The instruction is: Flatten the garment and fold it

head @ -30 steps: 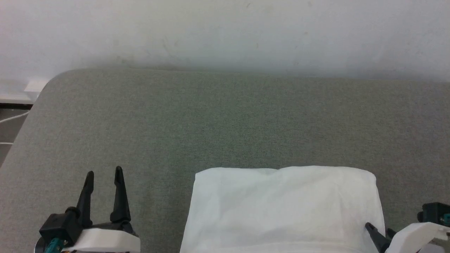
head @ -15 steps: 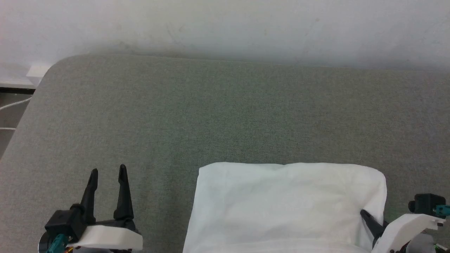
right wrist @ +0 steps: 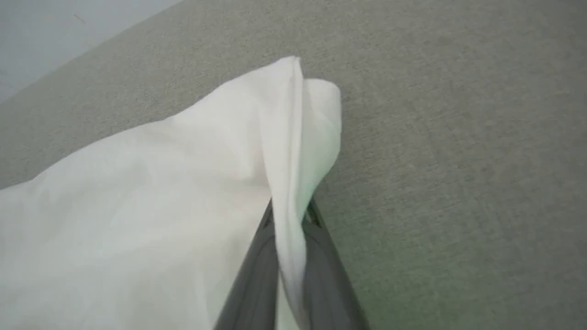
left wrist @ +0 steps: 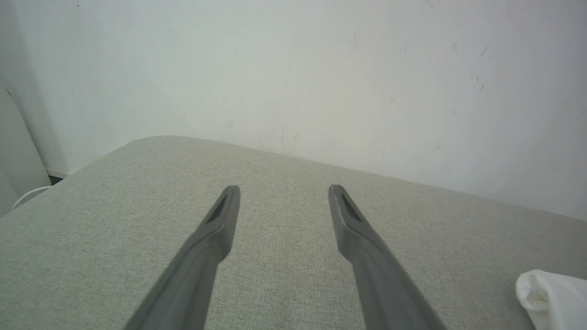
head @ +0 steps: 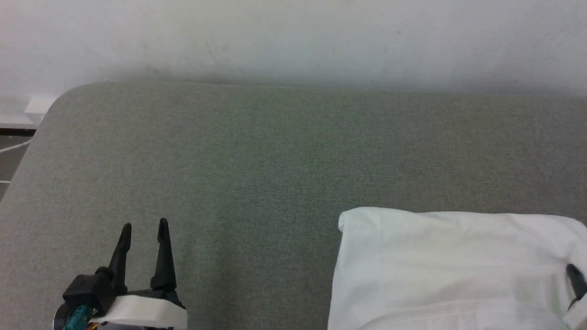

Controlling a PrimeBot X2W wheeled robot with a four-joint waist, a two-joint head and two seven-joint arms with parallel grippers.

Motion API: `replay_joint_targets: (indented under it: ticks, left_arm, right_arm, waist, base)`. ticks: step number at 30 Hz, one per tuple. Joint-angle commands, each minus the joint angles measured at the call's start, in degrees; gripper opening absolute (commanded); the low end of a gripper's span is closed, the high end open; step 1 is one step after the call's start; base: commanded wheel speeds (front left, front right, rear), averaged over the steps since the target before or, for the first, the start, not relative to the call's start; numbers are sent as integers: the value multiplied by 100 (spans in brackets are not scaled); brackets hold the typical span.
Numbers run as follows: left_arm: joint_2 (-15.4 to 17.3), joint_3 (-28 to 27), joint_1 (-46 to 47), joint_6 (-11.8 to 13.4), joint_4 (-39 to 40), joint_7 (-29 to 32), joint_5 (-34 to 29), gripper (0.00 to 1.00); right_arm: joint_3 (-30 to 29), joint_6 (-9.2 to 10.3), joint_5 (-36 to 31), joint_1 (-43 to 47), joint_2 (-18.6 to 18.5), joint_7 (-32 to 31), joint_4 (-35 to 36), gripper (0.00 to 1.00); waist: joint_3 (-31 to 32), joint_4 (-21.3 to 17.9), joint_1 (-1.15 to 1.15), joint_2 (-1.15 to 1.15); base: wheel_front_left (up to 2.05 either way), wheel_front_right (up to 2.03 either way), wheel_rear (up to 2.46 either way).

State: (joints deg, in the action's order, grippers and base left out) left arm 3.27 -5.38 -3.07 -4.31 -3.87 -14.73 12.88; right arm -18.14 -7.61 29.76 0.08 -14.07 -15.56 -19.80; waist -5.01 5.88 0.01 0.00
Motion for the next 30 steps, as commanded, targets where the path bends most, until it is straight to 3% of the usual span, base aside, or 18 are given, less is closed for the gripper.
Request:
replay_joint_targets:
  ticks: [1, 9, 22, 30]
  left_arm:
    - [-25, -17, 94, -48, -32, -27, -65, 100]
    - [-36, -8, 81, -83, -120, -27, -70, 100]
    - [-38, 5, 12, -114, -145, -27, -2, 100]
    - [-39, 58, 23, -107, -180, -27, 71, 100]
  right_arm:
    - [-166, 12, -184, -92, -58, 14, -42, 0]
    - [-99, 12, -325, 128, 54, -224, 691, 0]
    - [975, 12, -111, 697, 698, -1353, 2676, 0]
    - [1792, 12, 40, 491, 1078, -1792, 2821, 0]
  waist:
    - [6, -23, -1, 0]
    - [112, -57, -1, 0]
    - [300, 80, -1, 0]
    - [372, 263, -1, 0]
  base:
    - [0, 0, 0]
    - [0, 0, 0]
    - [0, 0, 0]
    - [0, 0, 0]
